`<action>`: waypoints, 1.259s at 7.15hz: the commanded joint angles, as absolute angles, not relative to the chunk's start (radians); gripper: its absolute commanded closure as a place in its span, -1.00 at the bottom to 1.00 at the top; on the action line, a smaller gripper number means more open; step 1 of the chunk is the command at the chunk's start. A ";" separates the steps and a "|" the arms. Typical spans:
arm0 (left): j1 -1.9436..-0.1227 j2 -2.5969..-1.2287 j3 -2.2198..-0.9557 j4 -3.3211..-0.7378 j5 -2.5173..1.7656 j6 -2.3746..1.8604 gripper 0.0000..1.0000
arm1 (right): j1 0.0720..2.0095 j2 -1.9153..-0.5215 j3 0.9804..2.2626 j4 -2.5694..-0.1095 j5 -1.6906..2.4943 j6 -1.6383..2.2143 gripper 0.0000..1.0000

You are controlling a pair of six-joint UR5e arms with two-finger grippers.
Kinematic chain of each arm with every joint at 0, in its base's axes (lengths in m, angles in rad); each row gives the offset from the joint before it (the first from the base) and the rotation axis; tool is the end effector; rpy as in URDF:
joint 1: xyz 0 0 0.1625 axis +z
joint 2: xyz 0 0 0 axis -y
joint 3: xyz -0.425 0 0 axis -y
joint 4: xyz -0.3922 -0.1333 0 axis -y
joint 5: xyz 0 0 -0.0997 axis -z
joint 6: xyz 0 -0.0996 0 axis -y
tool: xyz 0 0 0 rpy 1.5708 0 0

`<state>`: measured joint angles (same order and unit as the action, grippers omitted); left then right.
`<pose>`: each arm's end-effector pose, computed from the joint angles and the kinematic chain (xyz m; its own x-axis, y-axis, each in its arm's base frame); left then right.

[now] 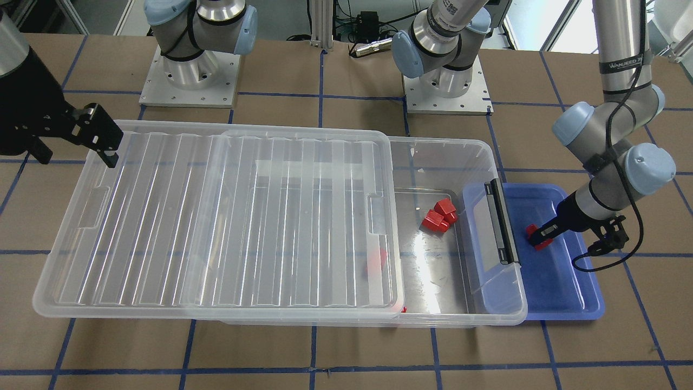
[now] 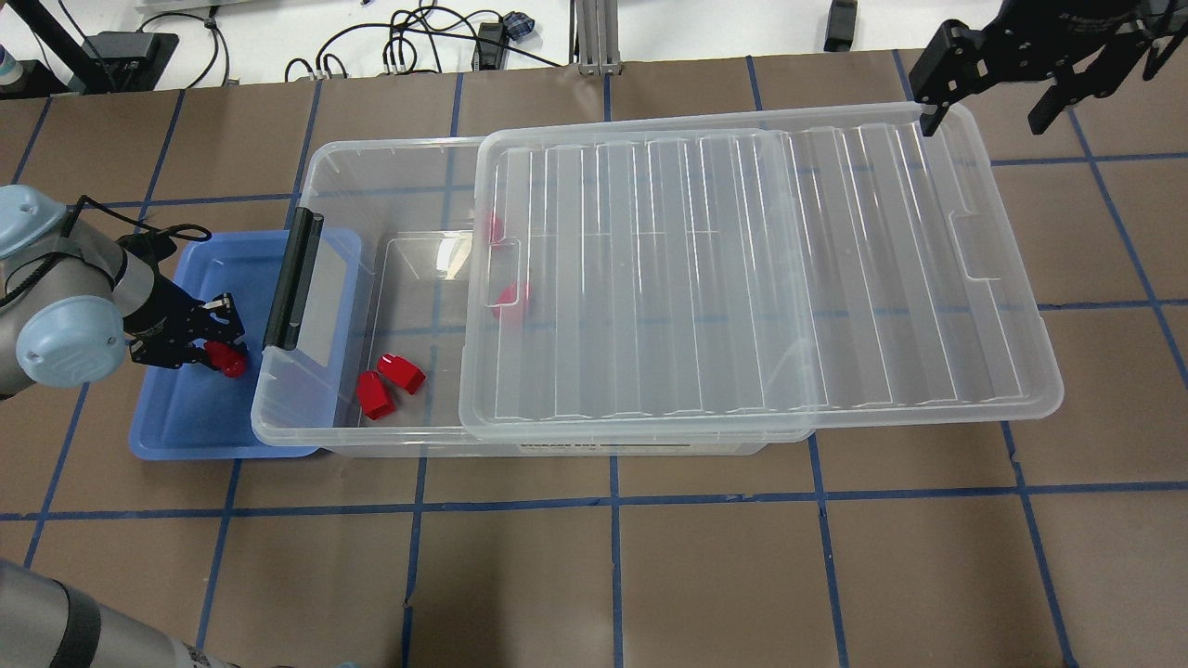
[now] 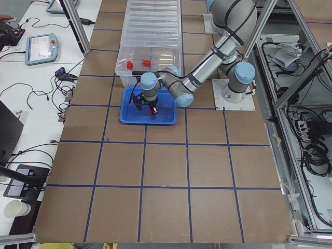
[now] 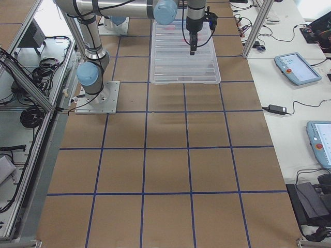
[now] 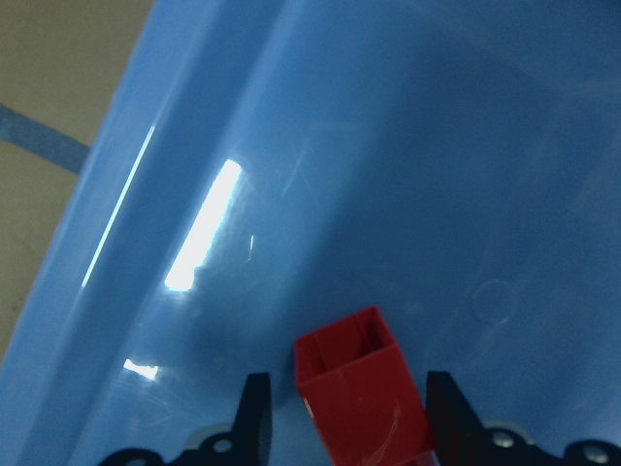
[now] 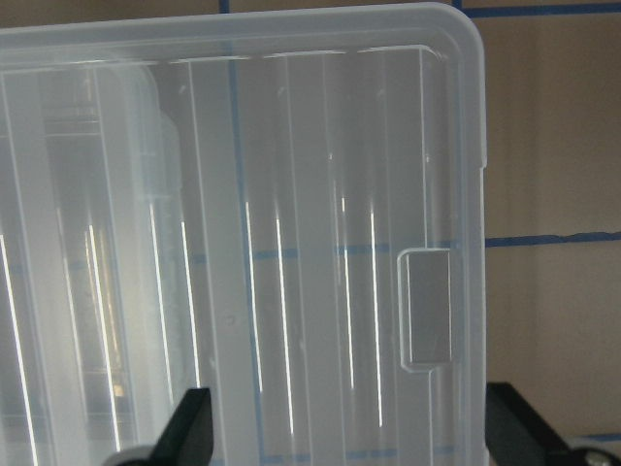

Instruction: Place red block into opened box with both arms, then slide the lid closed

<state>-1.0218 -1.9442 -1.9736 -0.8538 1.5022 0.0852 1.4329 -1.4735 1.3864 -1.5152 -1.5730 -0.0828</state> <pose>0.1563 -0.5240 0.1784 -0.8902 -0.4497 0.0732 -0.4468 0.8931 0.0531 0.0583 -0.5480 0.5232 -0.9985 0.0552 0.0048 0.0550 0.9980 -0.0312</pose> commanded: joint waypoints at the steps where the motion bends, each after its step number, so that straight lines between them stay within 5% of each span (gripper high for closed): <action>1: -1.026 -1.934 -1.973 -0.864 1.505 0.091 0.66 | 1.479 -1.476 1.344 -1.462 -1.560 -0.012 -1.00; 3: -1.037 -1.899 -1.935 -0.931 1.529 0.095 0.79 | 1.517 -1.491 1.365 -1.457 -1.568 0.038 -1.00; 7: -1.204 -1.780 -1.506 -1.571 1.560 0.095 0.85 | 1.537 -1.528 1.437 -1.479 -1.566 0.074 -1.00; 9: -1.293 -1.767 -1.476 -1.572 1.562 0.071 0.90 | 1.537 -1.529 1.437 -1.483 -1.566 0.074 -1.00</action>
<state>-1.2449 -1.7784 -1.5016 -1.5531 1.5608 0.0854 1.5368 -1.5288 1.4366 -1.4813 -1.5664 0.0753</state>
